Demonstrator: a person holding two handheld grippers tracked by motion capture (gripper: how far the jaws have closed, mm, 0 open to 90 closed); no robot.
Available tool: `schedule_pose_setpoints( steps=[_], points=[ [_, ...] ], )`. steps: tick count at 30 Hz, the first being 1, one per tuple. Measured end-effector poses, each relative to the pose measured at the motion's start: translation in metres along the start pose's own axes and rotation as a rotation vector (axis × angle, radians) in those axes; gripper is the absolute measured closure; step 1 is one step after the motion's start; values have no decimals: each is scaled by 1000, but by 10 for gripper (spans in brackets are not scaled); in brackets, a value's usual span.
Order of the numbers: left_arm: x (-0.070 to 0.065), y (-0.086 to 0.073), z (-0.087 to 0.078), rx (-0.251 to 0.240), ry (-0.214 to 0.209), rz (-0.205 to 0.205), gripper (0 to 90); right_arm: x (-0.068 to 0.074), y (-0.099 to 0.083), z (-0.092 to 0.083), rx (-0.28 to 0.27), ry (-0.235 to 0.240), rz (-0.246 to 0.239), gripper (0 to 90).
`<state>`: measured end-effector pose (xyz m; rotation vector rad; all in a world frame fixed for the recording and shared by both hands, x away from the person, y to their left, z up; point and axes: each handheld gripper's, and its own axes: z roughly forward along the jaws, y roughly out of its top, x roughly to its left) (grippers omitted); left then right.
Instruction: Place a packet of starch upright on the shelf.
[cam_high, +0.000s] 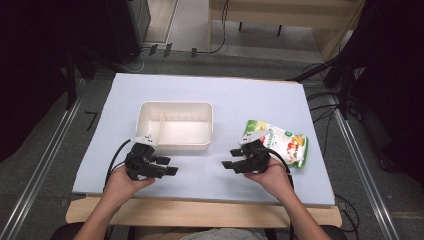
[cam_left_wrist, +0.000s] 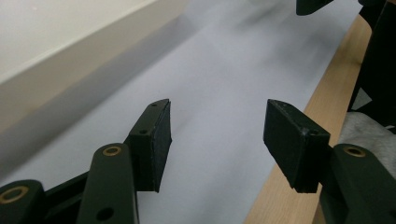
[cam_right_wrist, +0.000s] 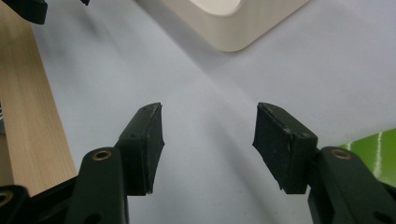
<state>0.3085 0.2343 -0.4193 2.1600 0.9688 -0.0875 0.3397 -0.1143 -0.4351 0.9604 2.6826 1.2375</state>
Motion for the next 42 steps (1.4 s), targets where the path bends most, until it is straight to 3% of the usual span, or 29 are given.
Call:
schedule_pose_setpoints(
  steps=[7, 13, 23, 29, 42],
  points=[
    [0, -1, -4, -39, 43, 21, 358, -2, 0, 2, 11, -3, 17, 435],
    [-1, -1, -5, -65, 41, 24, 326, -2, 1, 2, 11, -4, 20, 439],
    [-2, -1, -6, -63, 49, 26, 319, -4, -1, -13, -14, -27, 29, 440],
    [-3, 0, -10, -94, 56, 18, 328, -5, -4, -19, -11, -40, 18, 456],
    [-5, 2, -7, -76, 58, 17, 333, -16, -20, -47, -43, -69, 48, 465]
  ],
)
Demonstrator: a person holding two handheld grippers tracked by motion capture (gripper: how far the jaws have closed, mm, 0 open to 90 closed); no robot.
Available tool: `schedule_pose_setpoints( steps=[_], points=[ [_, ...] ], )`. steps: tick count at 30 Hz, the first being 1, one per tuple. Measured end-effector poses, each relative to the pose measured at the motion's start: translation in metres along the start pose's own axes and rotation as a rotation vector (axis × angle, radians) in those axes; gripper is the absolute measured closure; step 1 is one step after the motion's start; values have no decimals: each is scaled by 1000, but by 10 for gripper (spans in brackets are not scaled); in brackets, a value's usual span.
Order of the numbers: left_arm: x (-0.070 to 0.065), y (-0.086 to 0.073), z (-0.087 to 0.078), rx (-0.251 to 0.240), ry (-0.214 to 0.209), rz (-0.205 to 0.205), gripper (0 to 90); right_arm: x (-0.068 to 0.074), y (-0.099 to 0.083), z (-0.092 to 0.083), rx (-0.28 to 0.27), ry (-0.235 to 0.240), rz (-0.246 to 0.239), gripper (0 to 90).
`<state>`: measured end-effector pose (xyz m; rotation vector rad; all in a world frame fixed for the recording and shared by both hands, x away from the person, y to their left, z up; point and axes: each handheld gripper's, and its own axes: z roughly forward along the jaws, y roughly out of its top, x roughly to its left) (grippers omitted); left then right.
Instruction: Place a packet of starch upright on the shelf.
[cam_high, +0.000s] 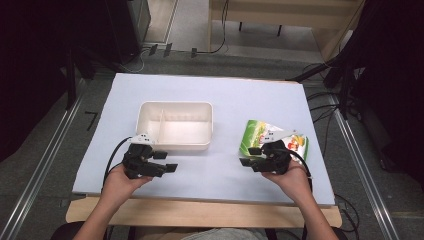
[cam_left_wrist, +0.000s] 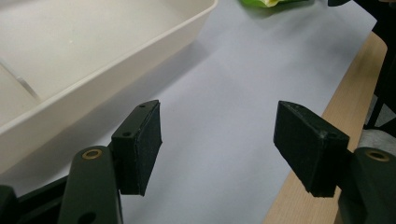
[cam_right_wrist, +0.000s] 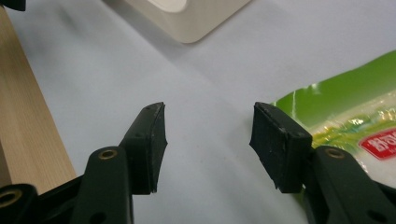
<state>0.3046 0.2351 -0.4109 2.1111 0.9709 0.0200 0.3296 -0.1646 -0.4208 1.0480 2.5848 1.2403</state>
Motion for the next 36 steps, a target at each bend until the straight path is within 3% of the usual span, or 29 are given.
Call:
schedule_pose_setpoints(
  steps=[4, 5, 7, 8, 11, 12, 17, 18, 20, 22, 30, 36],
  points=[
    [0, 2, 2, 6, -7, 4, 334, -3, -5, -5, 4, -13, 12, 476],
    [0, 2, 3, 8, -9, 4, 334, -4, -6, -7, 5, -23, 11, 513],
    [0, 4, 6, 13, -14, 11, 333, -4, -7, -12, 6, -84, 14, 577],
    [0, 6, 9, 22, -24, 21, 333, -8, -8, -16, -11, -81, 36, 635],
    [-1, 8, 11, 26, -28, 30, 333, -13, -12, -16, -10, -89, 33, 706],
    [-1, 9, 13, 27, -32, 35, 333, -20, -16, -15, 8, -88, 64, 776],
    [-1, 11, 15, 28, -33, 41, 332, -35, -26, -8, 48, -76, 114, 887],
    [-1, 12, 17, 27, -37, 45, 332, -39, -29, 0, 74, -65, 138, 898],
    [-1, 13, 17, 32, -34, 47, 332, -41, -30, 4, 86, -69, 142, 900],
    [-2, 13, 19, 33, -37, 52, 331, -49, -31, 12, 124, -108, 140, 900],
    [-3, 13, 19, 34, -34, 57, 331, -56, -24, 20, 137, -139, 132, 900],
    [-4, 13, 21, 43, -33, 59, 331, -66, -17, 26, 140, -132, 143, 900]
  ],
)
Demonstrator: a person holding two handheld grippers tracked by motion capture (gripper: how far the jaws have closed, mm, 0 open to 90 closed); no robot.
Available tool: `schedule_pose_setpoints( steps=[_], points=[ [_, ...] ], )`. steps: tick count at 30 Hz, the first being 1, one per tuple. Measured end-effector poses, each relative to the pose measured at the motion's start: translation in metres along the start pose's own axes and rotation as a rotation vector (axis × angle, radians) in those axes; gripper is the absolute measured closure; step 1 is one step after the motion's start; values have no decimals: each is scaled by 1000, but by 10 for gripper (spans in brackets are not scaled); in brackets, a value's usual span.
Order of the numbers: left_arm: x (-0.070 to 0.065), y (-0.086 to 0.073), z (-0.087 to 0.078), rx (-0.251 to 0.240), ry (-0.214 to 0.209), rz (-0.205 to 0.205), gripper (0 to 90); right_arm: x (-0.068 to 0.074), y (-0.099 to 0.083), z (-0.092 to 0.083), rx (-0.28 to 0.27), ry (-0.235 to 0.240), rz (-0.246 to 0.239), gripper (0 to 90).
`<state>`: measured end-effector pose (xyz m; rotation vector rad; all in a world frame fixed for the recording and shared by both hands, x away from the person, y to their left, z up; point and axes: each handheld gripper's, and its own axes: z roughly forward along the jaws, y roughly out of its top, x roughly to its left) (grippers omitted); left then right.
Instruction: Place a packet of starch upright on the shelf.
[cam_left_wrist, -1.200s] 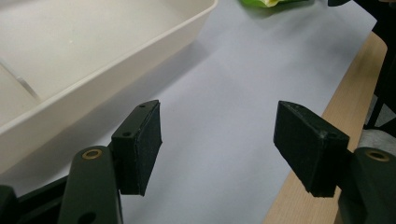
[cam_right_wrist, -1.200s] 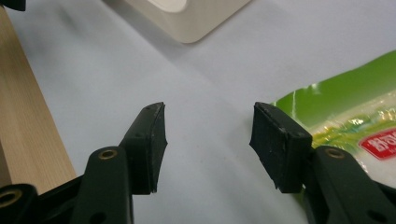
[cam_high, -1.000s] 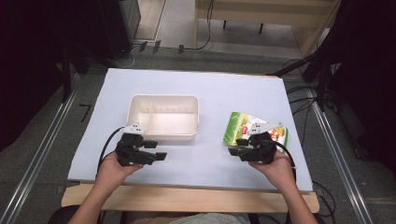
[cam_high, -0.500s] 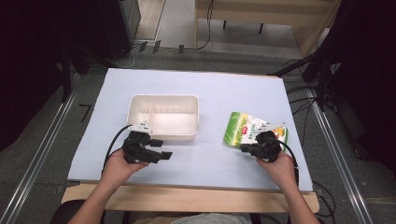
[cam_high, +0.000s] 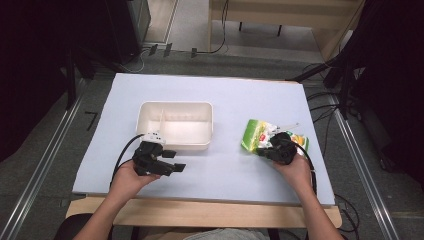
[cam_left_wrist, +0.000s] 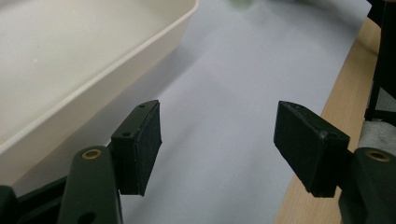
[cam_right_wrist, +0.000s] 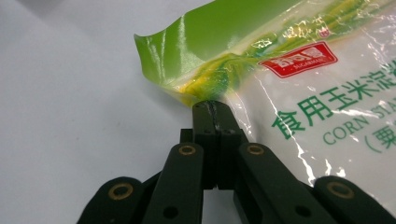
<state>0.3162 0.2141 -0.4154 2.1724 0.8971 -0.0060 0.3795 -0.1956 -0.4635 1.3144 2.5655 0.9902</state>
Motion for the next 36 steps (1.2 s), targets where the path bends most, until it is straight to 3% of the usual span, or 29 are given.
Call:
schedule_pose_setpoints(
  steps=[7, 11, 13, 14, 15, 16, 17, 19, 20, 21, 24, 27, 29, 31, 33, 34, 36],
  points=[
    [0, 0, 0, -5, 0, 6, 331, -8, 14, 8, -12, -14, 15, 900],
    [0, -1, -1, -10, -3, 0, 331, -12, 20, 11, -21, -31, 62, 900],
    [1, -1, -3, -9, -2, 0, 332, -13, 23, 7, -2, -12, 89, 900],
    [1, -1, -4, -19, -5, -3, 332, -18, 26, -7, -38, -3, 78, 900],
    [1, -1, -4, -19, -5, -3, 332, -18, 26, -7, -38, -3, 78, 900],
    [2, -2, -4, -20, -4, -4, 332, -29, 27, -24, -71, -57, 72, 900],
    [2, -2, -5, -23, 2, -10, 332, -29, 27, -24, -71, -57, 72, 900],
    [2, -3, -6, -27, 3, -11, 332, -48, 23, -35, -90, -94, 89, 900],
    [2, -3, -7, -28, 1, -12, 332, -69, 19, -40, -80, -132, 137, 900],
    [2, -3, -7, -32, 6, -12, 332, -69, 19, -40, -80, -132, 137, 900],
    [0, -5, -9, -31, 10, -12, 333, -97, 15, -45, -82, -191, 191, 900],
    [0, -7, -9, -29, 13, -17, 332, -107, 13, -47, -92, -209, 213, 900],
    [0, -9, -11, -27, 21, -23, 333, -119, 11, -46, -77, -241, 245, 900],
    [1, -10, -12, -29, 21, -25, 333, -122, 9, -44, -65, -241, 257, 900],
    [1, -11, -13, -36, 24, -32, 333, -125, 6, -38, -24, -235, 268, 900],
    [2, -11, -14, -36, 21, -31, 333, -125, 3, -31, 21, -242, 259, 900],
    [2, -11, -15, -38, 22, -33, 332, -125, 2, -28, 19, -241, 260, 900]
  ],
)
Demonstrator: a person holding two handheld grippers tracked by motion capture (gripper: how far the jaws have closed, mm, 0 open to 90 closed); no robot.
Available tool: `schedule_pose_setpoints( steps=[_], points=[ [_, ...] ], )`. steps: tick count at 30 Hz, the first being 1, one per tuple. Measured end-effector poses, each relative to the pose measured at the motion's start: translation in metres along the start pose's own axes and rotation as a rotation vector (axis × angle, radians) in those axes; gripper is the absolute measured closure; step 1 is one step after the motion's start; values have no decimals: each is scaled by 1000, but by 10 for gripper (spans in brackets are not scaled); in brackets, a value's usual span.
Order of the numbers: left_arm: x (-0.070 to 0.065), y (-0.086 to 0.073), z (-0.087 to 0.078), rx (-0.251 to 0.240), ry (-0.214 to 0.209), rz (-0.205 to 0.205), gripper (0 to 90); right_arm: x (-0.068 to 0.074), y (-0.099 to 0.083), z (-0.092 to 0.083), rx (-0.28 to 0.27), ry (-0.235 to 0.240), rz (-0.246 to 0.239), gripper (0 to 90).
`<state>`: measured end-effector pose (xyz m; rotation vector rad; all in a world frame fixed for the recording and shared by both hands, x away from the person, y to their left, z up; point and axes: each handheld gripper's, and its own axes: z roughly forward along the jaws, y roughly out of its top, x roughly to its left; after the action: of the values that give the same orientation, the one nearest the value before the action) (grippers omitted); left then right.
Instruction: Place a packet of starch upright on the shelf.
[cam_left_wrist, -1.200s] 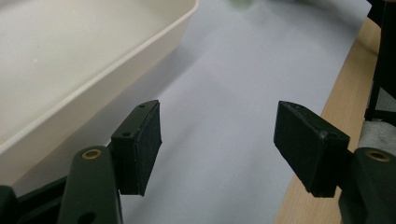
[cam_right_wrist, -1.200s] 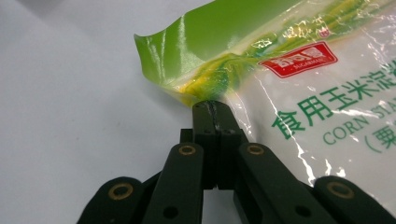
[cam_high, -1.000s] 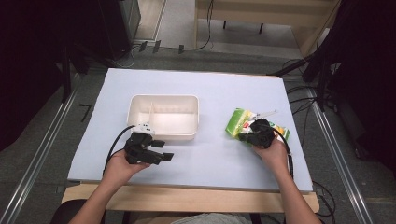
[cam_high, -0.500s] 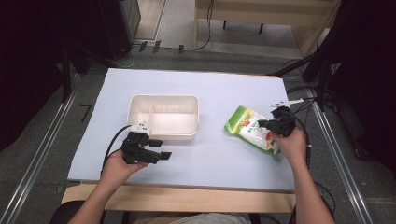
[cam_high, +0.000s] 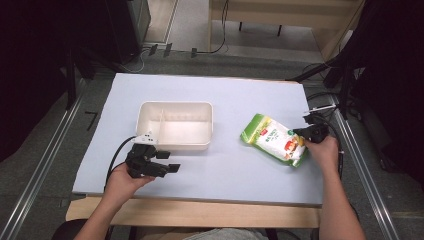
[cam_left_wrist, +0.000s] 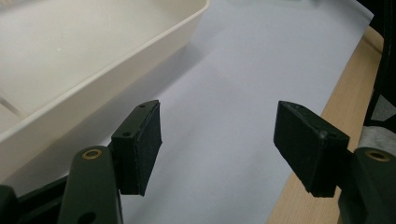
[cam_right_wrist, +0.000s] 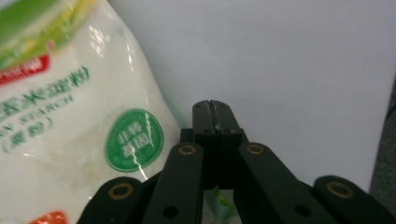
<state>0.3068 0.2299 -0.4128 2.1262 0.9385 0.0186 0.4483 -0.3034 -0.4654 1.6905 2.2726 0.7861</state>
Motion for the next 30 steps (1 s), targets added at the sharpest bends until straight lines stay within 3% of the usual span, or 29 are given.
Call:
schedule_pose_setpoints(
  steps=[3, 4, 8, 11, 14, 16, 30],
  points=[
    [0, 0, 0, 2, 0, 0, 332, -5, -5, -2, -16, 49, 41, 900],
    [0, 0, 1, 2, 0, 0, 333, -5, -8, -3, -21, 56, 32, 900],
    [0, 1, 0, -5, -1, -1, 332, 0, -15, -9, 4, 42, 25, 900],
    [1, 1, 0, -4, 0, -1, 332, 8, -19, -13, 14, 31, 17, 900],
    [1, 1, 0, -5, 4, 0, 333, 21, -25, -18, 43, 18, -34, 900],
    [1, 1, 0, -8, 2, -2, 333, 24, -27, -20, 48, 18, -41, 900],
    [3, 2, 2, 12, 8, -1, 332, 63, -47, -32, 106, 66, -85, 900]
  ],
)
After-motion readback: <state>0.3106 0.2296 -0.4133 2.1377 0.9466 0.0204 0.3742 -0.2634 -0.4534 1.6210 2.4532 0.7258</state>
